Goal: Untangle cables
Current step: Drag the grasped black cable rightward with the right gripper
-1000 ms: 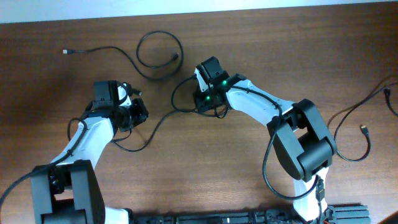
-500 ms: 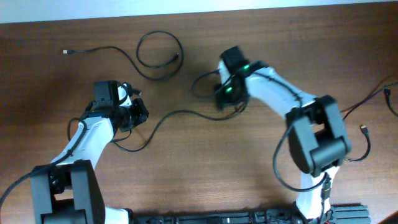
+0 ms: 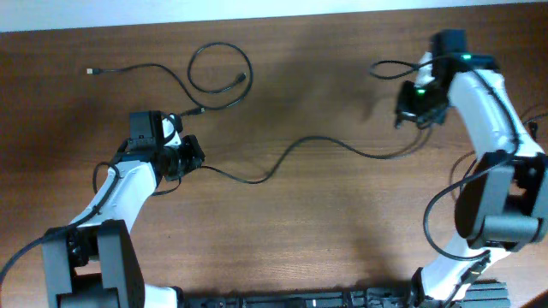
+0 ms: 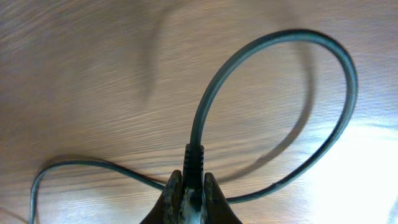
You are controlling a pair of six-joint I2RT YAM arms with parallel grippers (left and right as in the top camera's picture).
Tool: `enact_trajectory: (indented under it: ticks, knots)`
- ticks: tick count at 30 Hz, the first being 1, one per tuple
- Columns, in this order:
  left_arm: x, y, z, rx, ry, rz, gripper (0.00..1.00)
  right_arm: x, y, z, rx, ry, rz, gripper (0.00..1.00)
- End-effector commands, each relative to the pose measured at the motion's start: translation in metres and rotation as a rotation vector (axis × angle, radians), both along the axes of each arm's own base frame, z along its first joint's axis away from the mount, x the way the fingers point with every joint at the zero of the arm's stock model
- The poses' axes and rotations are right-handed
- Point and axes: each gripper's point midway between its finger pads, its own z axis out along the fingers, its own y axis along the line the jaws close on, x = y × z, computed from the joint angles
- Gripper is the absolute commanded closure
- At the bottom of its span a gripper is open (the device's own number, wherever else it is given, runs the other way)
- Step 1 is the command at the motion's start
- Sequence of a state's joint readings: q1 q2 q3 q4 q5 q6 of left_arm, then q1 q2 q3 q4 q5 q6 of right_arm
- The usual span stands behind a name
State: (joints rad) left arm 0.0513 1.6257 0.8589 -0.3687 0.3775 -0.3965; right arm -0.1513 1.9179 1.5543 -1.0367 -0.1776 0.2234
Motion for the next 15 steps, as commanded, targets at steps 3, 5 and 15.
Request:
enact_trajectory:
  ticks: [3,5,15]
  knots:
    - [-0.002,0.0,-0.004,0.008,0.009,-0.005,1.0,0.018,-0.073,0.088,-0.15,-0.149,-0.04,0.96]
    - [-0.002,0.0,-0.004,0.008,0.01,-0.005,1.0,0.015,-0.108,0.124,-0.244,-0.187,-0.112,0.96]
    - [-0.002,0.0,-0.004,0.008,0.01,-0.005,1.0,-0.027,-0.18,0.133,-0.344,-0.084,-0.314,0.96]
